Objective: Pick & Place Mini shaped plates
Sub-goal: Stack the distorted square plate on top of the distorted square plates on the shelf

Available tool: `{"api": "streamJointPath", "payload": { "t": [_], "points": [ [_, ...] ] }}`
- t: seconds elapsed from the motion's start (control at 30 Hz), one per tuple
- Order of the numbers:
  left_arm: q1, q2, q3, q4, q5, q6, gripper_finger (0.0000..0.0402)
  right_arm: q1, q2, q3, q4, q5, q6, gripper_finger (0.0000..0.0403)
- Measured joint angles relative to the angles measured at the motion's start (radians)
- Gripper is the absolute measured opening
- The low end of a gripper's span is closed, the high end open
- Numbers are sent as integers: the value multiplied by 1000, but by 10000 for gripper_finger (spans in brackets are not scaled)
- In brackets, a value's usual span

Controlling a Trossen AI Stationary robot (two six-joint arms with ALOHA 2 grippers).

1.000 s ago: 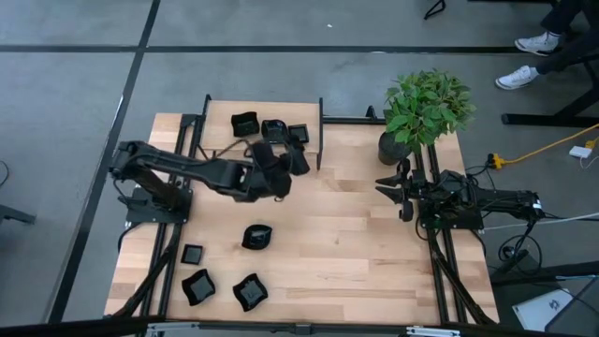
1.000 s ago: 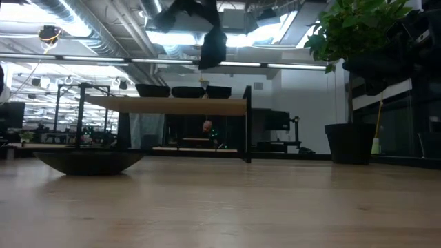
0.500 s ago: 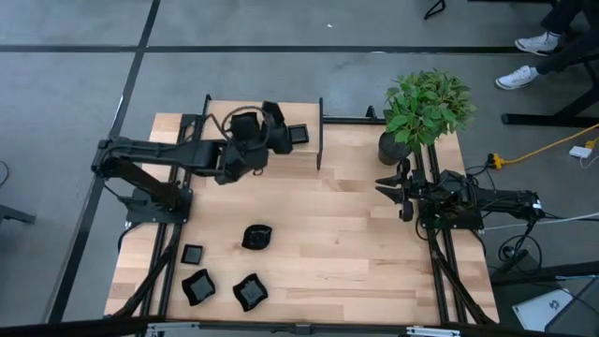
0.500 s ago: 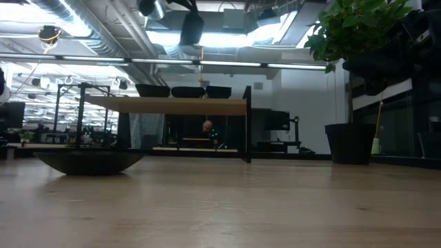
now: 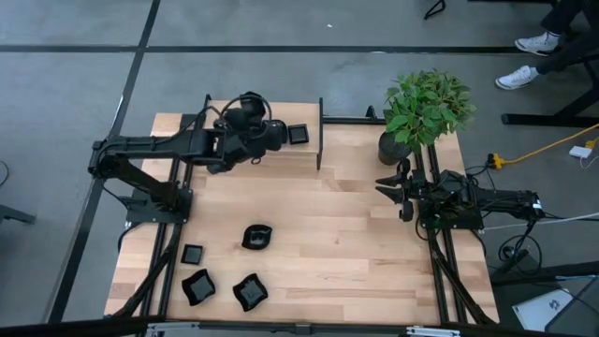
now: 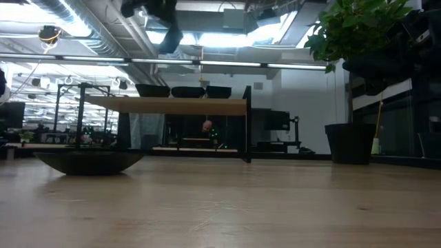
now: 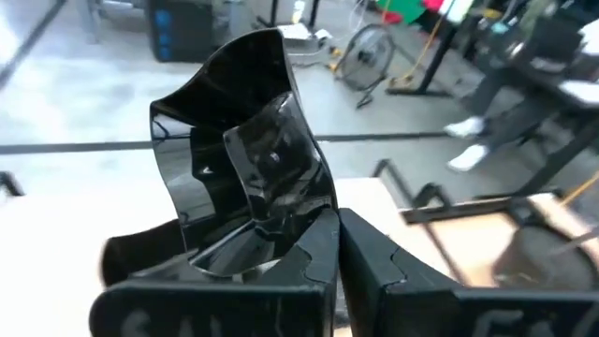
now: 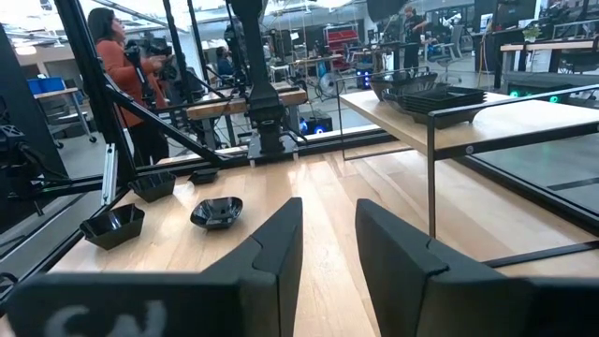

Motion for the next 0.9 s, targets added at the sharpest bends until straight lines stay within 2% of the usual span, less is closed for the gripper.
{"api": "streamJointPath", "payload": {
  "t": [0.1, 0.43, 0.6, 0.9],
  "points": [
    [18, 0, 0, -63, 28, 0, 2, 0, 0, 0, 0, 0, 0, 103],
    [108, 11, -1, -225, 245, 1, 3, 0, 0, 0, 0, 0, 0, 103],
    [151, 43, -1, -247, 284, 0, 3, 0, 0, 0, 0, 0, 0, 103],
    [196, 98, 0, -276, 296, -32, 4, 0, 0, 0, 0, 0, 0, 103]
  ]
}}
